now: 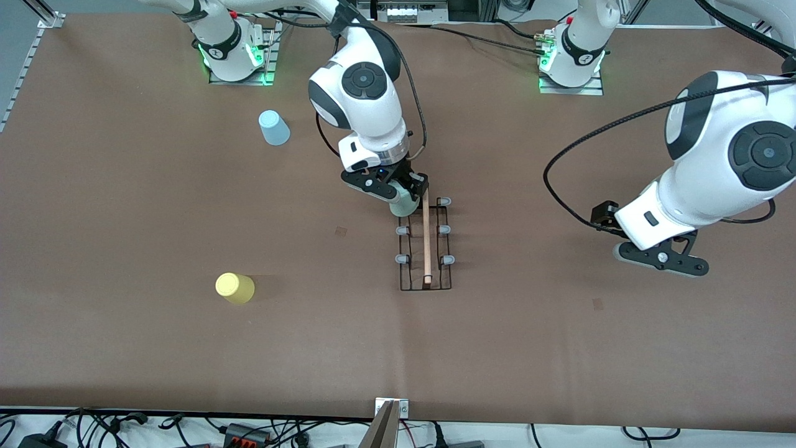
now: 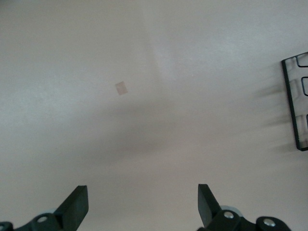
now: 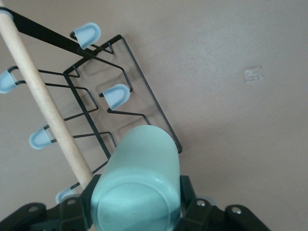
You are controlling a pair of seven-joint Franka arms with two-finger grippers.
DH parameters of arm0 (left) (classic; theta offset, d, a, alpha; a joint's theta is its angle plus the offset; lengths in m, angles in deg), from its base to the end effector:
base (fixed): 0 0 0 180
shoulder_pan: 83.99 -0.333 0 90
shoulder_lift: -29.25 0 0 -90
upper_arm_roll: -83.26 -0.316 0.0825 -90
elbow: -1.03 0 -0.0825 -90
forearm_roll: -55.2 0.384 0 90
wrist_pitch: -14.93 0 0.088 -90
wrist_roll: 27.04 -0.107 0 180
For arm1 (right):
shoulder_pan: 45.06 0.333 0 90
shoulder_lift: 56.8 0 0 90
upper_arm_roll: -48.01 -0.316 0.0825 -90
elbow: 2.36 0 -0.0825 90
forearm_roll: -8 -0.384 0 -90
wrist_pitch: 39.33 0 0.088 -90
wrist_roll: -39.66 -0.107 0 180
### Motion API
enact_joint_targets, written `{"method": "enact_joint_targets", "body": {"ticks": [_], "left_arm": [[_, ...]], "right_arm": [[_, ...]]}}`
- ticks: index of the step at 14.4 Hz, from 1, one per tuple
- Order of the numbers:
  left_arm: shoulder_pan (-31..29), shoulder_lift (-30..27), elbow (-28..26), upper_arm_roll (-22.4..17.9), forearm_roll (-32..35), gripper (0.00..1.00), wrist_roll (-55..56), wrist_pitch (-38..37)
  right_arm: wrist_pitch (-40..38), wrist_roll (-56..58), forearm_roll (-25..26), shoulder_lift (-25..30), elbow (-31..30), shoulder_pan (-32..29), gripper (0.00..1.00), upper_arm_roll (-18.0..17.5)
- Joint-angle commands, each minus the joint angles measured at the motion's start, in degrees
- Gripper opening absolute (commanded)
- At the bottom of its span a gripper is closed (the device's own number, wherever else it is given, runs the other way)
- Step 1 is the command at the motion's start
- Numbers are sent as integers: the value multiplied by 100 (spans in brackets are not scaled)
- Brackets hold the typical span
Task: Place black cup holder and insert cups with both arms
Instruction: 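Release the teal cup and move the right gripper toward the yellow cup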
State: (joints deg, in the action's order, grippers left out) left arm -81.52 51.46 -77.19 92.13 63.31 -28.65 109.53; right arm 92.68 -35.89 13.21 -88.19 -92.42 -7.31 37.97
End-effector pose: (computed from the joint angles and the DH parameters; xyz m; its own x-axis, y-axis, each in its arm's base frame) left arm 0.6574 -0.1003 0.4933 0.9684 -0.2286 -0.0996 -0.2367 -0.9684 -0.0781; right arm 0.4935 0.5129 0.3455 0.8921 -0.4504 0.0354 -0.4365 -0.8795 -0.1895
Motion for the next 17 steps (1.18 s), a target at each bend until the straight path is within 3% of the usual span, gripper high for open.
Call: {"method": "enact_joint_targets", "body": {"ticks": [1,2,7,12,15,17], "left_arm": [[-308,64,123,80,-29,100,-112,-20],[-309,56,228,54,-107,100,-69,-20],[-379,143,668,36,-363,100,-86,-20],[-493,-75,634,44,-407,100,-77,-90],[-572,-147,581,80,-415,100,-138,-240],[-721,-155,580,115,-415,100,-147,-249]], "right_arm": [[105,-109,155,-148,164,49,77,37],[149,-101,147,-131,164,40,100,37],[-815,582,94,571,68,-459,100,98],[-1178,3778,68,1740,-1336,-2066,100,46],[-1186,5651,59,1882,-1795,-2998,100,28],[-1038,6295,94,1673,-1822,-3369,100,28]]}}
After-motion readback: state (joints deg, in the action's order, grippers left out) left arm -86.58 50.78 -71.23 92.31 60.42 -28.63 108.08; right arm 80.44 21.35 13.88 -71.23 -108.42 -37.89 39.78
